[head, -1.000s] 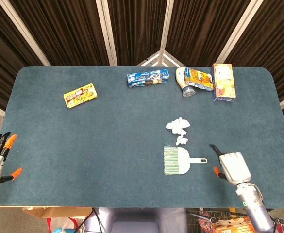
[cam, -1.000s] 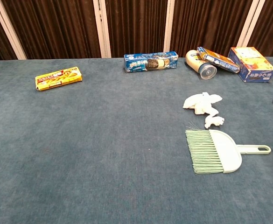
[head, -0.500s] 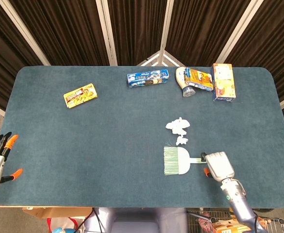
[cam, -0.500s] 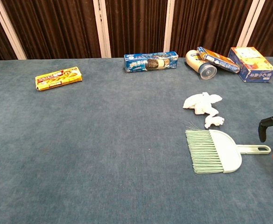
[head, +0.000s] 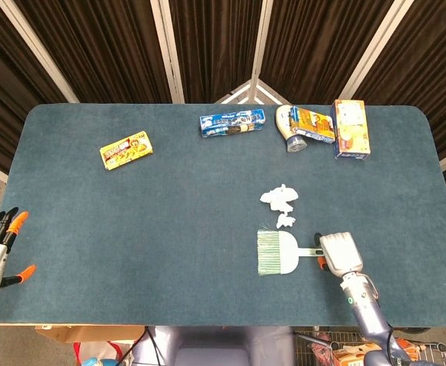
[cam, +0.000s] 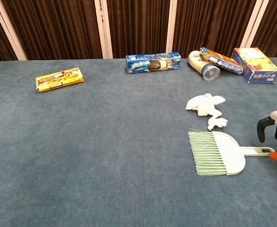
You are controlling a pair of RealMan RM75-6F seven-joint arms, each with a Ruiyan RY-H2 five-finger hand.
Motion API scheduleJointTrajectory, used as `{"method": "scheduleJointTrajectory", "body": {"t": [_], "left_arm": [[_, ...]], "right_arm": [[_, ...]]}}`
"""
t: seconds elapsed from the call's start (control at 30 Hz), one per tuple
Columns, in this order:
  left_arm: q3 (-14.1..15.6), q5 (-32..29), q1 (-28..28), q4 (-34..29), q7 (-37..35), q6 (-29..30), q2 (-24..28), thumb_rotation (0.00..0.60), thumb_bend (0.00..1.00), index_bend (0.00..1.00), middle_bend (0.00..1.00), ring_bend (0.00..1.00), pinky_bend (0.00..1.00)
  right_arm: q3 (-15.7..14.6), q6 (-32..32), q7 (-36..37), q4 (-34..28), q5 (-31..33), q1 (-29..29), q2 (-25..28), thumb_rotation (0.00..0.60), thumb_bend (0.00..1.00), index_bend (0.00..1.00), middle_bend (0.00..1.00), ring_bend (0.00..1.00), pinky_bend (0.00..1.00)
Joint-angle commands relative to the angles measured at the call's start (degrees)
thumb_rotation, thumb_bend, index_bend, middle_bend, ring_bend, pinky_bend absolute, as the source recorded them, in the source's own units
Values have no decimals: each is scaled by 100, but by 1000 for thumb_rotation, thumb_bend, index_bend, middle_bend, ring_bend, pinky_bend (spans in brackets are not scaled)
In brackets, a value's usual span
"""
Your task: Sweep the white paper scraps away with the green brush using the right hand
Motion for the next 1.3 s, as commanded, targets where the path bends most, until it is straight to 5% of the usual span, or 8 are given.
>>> {"method": "scheduleJointTrajectory", "body": {"t": [0.03, 0.93, 1.17, 1.3], "left_arm": [[1, 1, 1, -1, 5, 1, -1, 600, 0, 0, 0, 0, 0], [7, -28, -2, -25, 6, -32, 15, 600, 0, 0, 0, 0, 0], [6, -36, -3, -33, 18, -38, 14, 600, 0, 0, 0, 0, 0], [9, -38, 0, -35, 20, -38, 14, 600, 0, 0, 0, 0, 0]], "right_arm": [[-9, 35, 37, 69, 13, 1, -61, 600, 321, 490, 934, 990, 980], [-60, 19, -138, 215, 189, 145, -419, 600, 322, 489, 934, 990, 980], [-99, 15, -90, 229, 187, 155, -424, 600, 403, 710, 934, 990, 980], [-115, 38, -47, 179, 153, 158, -388, 600, 475, 739, 935, 990, 980]]}}
